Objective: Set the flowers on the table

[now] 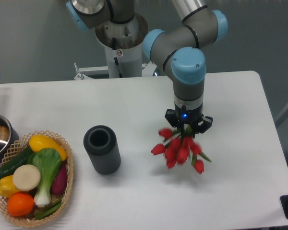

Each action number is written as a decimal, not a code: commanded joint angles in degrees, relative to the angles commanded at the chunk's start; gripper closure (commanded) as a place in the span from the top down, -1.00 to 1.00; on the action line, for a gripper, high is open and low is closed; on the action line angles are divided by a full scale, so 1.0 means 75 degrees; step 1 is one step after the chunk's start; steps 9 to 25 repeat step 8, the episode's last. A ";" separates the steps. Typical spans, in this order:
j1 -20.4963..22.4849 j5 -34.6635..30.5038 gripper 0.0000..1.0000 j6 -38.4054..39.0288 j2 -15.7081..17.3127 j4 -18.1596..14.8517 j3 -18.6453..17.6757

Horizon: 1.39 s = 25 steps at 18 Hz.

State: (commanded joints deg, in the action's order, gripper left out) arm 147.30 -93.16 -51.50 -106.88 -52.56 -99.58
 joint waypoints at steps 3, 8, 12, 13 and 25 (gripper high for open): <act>-0.0011 0.0035 1.00 -0.0023 0.0281 0.0012 -0.0117; 0.0082 0.0035 1.00 -0.0023 0.0293 0.0222 -0.0234; 0.0082 0.0035 1.00 -0.0023 0.0293 0.0222 -0.0234; 0.0082 0.0035 1.00 -0.0023 0.0293 0.0222 -0.0234; 0.0082 0.0035 1.00 -0.0023 0.0293 0.0222 -0.0234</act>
